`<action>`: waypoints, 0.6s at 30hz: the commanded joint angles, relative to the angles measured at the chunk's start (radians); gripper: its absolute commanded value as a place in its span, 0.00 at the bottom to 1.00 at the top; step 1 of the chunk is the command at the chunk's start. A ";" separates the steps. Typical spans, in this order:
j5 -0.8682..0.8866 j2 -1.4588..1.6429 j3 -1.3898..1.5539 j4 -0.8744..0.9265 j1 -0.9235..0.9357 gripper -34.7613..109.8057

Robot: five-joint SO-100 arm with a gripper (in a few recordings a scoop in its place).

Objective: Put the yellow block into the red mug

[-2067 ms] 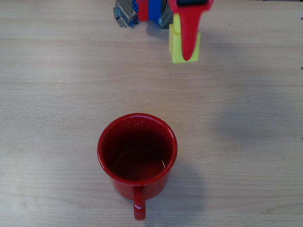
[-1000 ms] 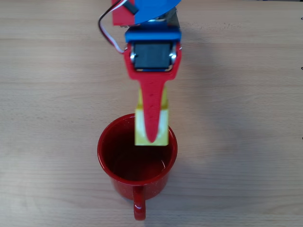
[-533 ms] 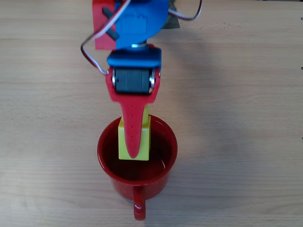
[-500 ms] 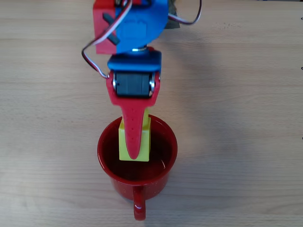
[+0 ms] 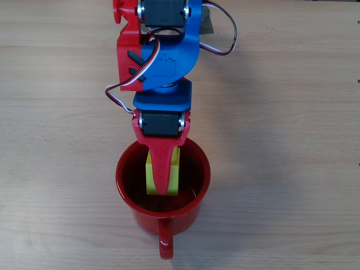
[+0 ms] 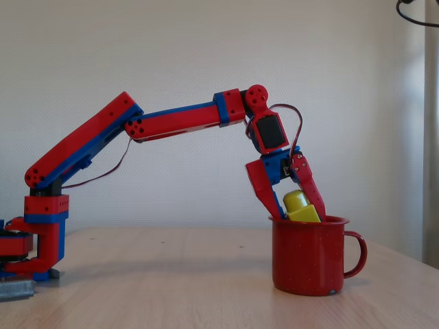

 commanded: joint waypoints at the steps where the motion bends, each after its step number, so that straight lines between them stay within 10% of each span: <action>1: 0.031 0.155 -0.015 -0.011 -0.012 0.29; 18: 0.021 0.172 -0.018 -0.071 -0.011 0.58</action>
